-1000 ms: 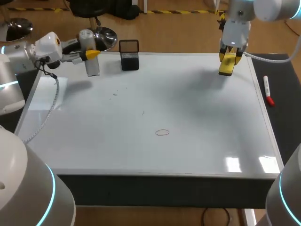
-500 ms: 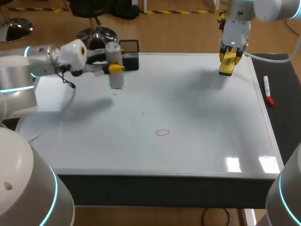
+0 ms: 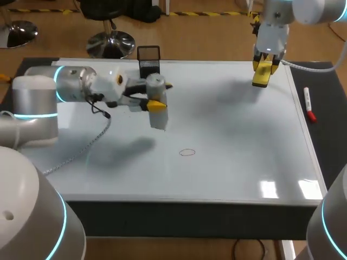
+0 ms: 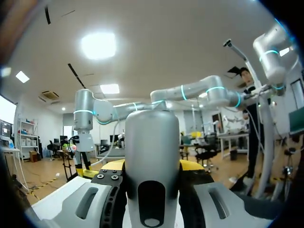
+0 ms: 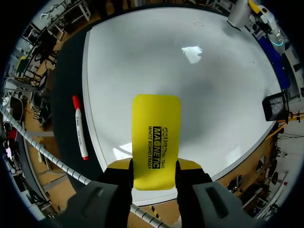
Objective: Pick up the inspection probe, press it on each red-marked spot on the whiteboard one by one, put down the probe, pick up the eraser, and wipe off all the red marks.
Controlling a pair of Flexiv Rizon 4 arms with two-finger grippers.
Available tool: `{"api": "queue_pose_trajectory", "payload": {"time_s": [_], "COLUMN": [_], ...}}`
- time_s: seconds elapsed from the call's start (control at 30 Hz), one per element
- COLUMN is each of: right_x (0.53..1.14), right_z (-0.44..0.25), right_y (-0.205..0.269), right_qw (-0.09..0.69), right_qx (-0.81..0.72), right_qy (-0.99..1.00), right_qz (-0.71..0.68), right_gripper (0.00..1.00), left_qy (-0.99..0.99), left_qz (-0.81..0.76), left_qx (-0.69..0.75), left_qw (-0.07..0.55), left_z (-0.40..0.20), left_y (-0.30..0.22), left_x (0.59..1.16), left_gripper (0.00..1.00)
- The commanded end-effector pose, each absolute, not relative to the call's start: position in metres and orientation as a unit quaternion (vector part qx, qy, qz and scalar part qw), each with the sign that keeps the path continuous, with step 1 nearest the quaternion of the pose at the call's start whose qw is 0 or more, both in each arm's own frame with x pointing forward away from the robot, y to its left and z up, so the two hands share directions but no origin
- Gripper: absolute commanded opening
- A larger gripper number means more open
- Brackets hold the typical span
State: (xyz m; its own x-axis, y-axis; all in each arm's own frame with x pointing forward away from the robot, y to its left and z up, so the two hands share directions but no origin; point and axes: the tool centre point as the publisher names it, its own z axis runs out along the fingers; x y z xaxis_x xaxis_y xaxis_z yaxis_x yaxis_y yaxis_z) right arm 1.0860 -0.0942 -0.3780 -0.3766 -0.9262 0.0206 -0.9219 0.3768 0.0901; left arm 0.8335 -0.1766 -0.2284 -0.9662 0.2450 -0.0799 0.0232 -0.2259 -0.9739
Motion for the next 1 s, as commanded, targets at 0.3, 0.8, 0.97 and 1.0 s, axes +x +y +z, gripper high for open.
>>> {"api": "queue_pose_trajectory", "payload": {"time_s": [0.3,0.8,0.97,1.0], "right_x": [1.087,1.087,1.087,1.087], "right_z": [-0.377,-0.377,-0.377,-0.377], "right_y": [-0.095,-0.095,-0.095,-0.095], "right_qw": [0.035,0.035,0.035,0.035], "right_qx": [0.558,0.558,0.558,0.558], "right_qy": [-0.828,-0.828,-0.828,-0.828], "right_qz": [-0.030,-0.030,-0.030,-0.030], "right_gripper": [0.00,0.00,0.00,0.00], "left_qy": [-0.602,-0.595,-0.590,-0.589], "left_qz": [0.779,0.775,0.775,0.776], "left_qx": [-0.121,-0.139,-0.143,-0.143], "left_qw": [0.127,0.163,0.172,0.174], "left_z": [-0.242,-0.263,-0.271,-0.272], "left_y": [-0.217,-0.245,-0.248,-0.249], "left_x": [0.792,0.778,0.779,0.780], "left_gripper": [0.00,0.00,0.00,0.00]}}
